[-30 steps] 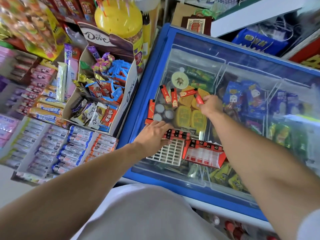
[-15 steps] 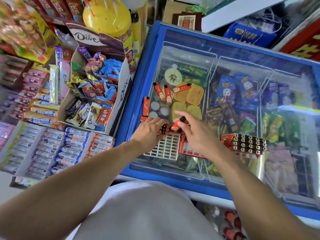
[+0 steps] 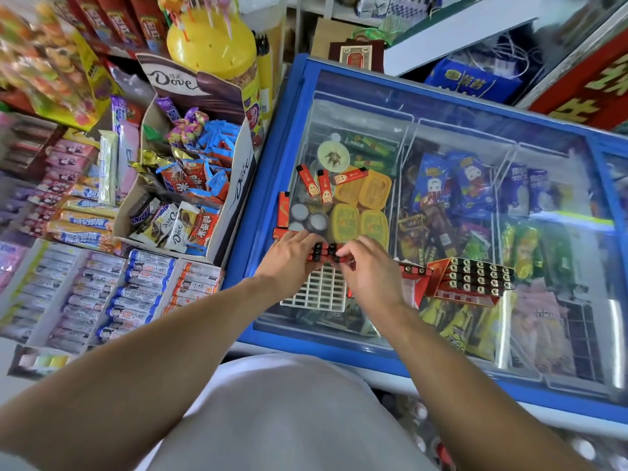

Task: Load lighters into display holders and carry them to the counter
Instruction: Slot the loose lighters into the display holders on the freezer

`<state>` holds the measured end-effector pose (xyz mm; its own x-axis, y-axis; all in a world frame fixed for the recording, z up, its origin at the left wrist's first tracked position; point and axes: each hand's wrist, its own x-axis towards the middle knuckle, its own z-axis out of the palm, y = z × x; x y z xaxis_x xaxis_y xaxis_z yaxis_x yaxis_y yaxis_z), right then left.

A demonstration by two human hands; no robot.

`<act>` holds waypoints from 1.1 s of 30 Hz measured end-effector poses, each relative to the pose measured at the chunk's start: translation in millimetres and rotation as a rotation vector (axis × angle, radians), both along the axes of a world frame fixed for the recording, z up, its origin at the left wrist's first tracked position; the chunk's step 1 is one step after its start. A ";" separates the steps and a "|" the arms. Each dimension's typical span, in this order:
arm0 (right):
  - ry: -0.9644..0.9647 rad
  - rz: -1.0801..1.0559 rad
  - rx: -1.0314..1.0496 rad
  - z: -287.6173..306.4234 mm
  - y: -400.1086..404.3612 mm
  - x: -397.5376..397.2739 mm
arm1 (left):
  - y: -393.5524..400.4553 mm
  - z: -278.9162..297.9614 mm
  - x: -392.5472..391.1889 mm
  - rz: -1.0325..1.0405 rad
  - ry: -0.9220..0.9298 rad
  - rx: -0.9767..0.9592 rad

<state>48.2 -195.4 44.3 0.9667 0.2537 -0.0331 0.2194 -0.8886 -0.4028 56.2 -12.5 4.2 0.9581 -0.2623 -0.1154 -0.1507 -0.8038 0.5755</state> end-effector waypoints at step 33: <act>0.510 -0.428 0.063 -45.6 51.6 185.7 | -2.1 -3.1 -6.8 -0.044 -0.083 0.114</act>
<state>233.9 -143.8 -1.3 0.8498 -0.1322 -0.5103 -0.3789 -0.8263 -0.4168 49.4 -14.5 1.1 0.9533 -0.2942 -0.0680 -0.2307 -0.8549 0.4647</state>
